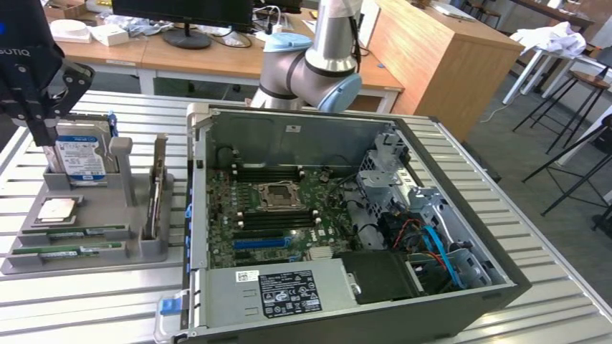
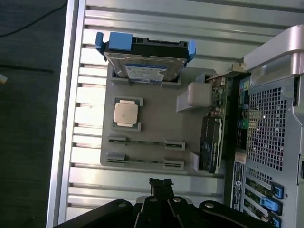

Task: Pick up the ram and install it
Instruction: 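Pick up the ram and move it above insertion slot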

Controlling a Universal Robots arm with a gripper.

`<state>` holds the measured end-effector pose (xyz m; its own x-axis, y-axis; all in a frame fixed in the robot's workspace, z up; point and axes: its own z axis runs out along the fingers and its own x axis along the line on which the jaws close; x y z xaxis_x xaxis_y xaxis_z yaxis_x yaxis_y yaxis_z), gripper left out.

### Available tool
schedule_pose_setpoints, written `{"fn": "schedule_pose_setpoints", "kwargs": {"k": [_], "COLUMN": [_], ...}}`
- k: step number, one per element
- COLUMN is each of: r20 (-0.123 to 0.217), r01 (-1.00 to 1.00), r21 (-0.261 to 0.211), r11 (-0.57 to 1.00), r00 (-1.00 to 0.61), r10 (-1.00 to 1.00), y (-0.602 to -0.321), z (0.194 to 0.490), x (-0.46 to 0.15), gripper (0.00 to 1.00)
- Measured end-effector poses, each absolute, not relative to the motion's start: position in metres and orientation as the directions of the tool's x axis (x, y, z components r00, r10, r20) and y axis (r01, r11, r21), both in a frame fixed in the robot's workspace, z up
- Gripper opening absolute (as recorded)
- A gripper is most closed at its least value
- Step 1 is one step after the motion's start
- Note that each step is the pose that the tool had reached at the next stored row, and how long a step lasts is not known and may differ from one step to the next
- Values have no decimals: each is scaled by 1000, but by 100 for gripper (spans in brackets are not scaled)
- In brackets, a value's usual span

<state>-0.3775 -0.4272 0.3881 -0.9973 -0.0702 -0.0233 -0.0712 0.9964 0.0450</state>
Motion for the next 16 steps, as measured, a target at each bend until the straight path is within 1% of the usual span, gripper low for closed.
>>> {"fn": "schedule_pose_setpoints", "kwargs": {"k": [16], "r20": [-23], "r01": [-194], "r21": [45], "r11": [980], "r00": [-981], "r10": [-193], "y": [-427], "z": [388], "x": [-377], "gripper": [10]}}
